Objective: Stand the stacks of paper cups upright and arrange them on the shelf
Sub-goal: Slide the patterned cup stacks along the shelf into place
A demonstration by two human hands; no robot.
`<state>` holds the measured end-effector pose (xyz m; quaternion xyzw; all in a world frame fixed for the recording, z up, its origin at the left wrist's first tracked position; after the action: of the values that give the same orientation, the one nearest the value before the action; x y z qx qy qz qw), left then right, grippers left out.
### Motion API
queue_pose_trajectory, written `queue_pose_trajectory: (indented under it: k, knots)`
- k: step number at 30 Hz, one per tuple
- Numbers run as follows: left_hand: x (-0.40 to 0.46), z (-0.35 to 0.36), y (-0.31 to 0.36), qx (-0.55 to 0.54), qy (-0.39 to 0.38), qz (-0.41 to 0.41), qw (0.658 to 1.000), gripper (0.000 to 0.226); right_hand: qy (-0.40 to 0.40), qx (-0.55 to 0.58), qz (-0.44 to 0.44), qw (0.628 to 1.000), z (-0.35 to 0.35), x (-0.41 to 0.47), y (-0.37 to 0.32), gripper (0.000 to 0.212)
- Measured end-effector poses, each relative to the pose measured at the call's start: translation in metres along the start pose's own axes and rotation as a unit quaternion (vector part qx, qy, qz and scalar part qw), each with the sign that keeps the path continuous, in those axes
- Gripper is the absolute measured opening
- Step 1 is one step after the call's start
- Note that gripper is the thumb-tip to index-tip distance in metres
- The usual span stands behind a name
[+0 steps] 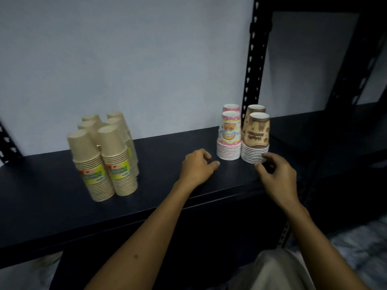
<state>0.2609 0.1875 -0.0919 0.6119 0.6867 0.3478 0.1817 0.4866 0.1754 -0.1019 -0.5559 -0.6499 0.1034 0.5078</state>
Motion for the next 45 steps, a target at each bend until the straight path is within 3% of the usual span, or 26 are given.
queue_pose_trajectory:
  k: [3, 6, 9, 14, 24, 30, 34, 45]
  knots:
    - [0.019, 0.013, 0.013, -0.086, 0.006, -0.018, 0.996, 0.062, -0.044, -0.016, 0.043, 0.998, -0.002, 0.028, 0.020, 0.063]
    - [0.037, 0.025, 0.017, -0.100, -0.017, -0.033, 0.994, 0.090, -0.106, 0.019, 0.084, 0.991, 0.004, 0.050, 0.032, 0.087]
    - [0.044, 0.032, 0.019, -0.099, -0.054, -0.030, 0.993, 0.103, -0.136, 0.079, 0.061, 0.986, 0.011, 0.061, 0.025, 0.079]
    - [0.041, 0.024, 0.013, -0.165, -0.027, -0.008, 0.986, 0.066, -0.124, 0.124, 0.047, 0.983, 0.024, 0.061, 0.010, 0.068]
    - [0.012, -0.050, -0.058, -0.151, 0.159, -0.133, 0.967, 0.054, -0.295, 0.184, -0.010, 0.938, 0.125, 0.062, -0.045, 0.076]
    - [0.005, -0.079, -0.076, -0.126, 0.234, -0.193, 0.944, 0.048, -0.346, 0.198, -0.010, 0.917, 0.161, 0.071, -0.078, 0.066]
    - [0.007, -0.080, -0.078, -0.114, 0.236, -0.203, 0.943, 0.046, -0.320, 0.217, 0.009, 0.922, 0.174, 0.073, -0.081, 0.068]
    - [0.004, -0.079, -0.079, -0.075, 0.222, -0.187, 0.954, 0.046, -0.279, 0.175, -0.049, 0.943, 0.166, 0.058, -0.085, 0.070]
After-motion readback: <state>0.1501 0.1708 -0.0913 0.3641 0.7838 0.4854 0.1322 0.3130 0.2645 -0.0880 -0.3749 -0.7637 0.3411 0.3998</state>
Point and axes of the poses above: each hand's wrist, its own x-axis towards the middle knuckle, its own z-axis out of the palm, y = z × x, the point moved 5 cm from there along x, towards the middle knuckle, and after that the axes turned 3 degrees about -z, right-handed, at the moved point
